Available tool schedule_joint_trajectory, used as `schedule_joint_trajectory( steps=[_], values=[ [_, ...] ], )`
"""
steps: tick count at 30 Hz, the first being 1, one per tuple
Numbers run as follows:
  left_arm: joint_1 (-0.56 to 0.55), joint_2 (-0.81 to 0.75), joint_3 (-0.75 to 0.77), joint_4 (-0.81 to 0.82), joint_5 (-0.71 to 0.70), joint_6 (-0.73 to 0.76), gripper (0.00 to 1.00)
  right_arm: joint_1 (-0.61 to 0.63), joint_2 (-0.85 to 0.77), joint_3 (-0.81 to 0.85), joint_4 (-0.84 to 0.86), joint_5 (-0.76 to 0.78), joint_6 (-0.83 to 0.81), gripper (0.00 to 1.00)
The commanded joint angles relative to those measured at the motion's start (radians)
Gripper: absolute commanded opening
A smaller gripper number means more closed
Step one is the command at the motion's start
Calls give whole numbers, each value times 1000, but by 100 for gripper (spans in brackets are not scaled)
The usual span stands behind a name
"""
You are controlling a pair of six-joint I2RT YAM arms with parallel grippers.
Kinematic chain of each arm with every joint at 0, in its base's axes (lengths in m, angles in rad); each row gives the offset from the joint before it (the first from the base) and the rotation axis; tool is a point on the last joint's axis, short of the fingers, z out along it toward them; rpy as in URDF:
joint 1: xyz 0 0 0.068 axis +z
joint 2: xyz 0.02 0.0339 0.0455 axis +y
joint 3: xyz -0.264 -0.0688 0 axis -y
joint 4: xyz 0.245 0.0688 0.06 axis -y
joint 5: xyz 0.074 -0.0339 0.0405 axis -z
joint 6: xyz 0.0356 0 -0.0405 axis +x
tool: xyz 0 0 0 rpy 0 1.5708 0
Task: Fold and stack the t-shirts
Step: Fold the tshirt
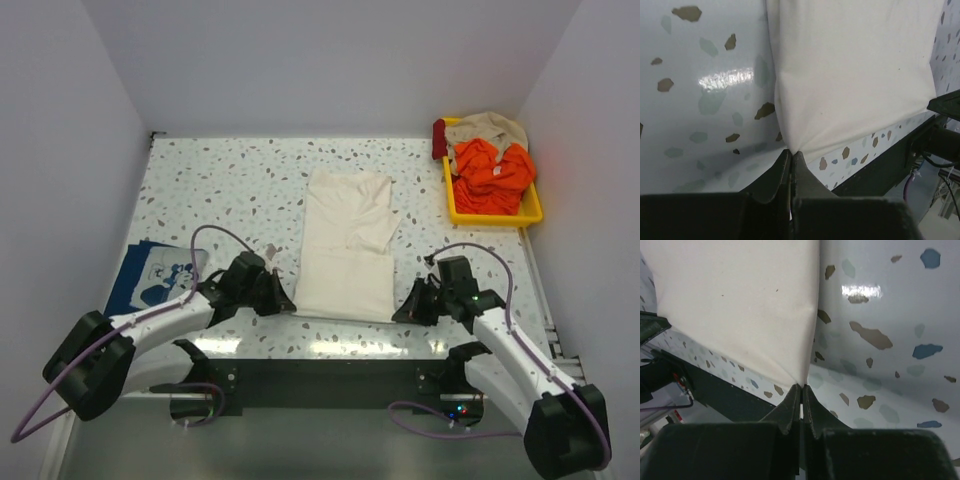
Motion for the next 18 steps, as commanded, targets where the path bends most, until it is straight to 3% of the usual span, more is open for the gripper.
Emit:
schedule_joint_trajectory(
  steps=[1,4,5,6,8,9,12,15,18],
  values=[
    [-44,-48,-53,-65,-31,-57,0,-5,-88,-34,-145,-30,33,0],
    [-72,-65,-88,-60,-35,-86,1,-2,-152,-57,-182,-30,55,4],
    [-73,-66,-93,-59,-34,-87,6,-2,-160,-63,-185,-30,59,6],
    [-73,-74,-93,-65,-47,-87,22,-2,-163,-60,-185,-21,58,18],
    [-73,-86,-65,-102,-69,-79,35,-2,-163,-26,-192,5,59,35],
    [-72,-109,-48,-117,-93,-70,44,-2,-163,-8,-194,34,56,39],
    [-70,-152,68,-198,-197,-32,55,-3,-148,93,-168,76,50,45],
    [-44,-88,247,-208,-293,53,60,-3,-49,222,-66,135,47,49],
    [35,105,456,-134,-253,126,52,-3,146,340,131,154,43,48]
  ],
)
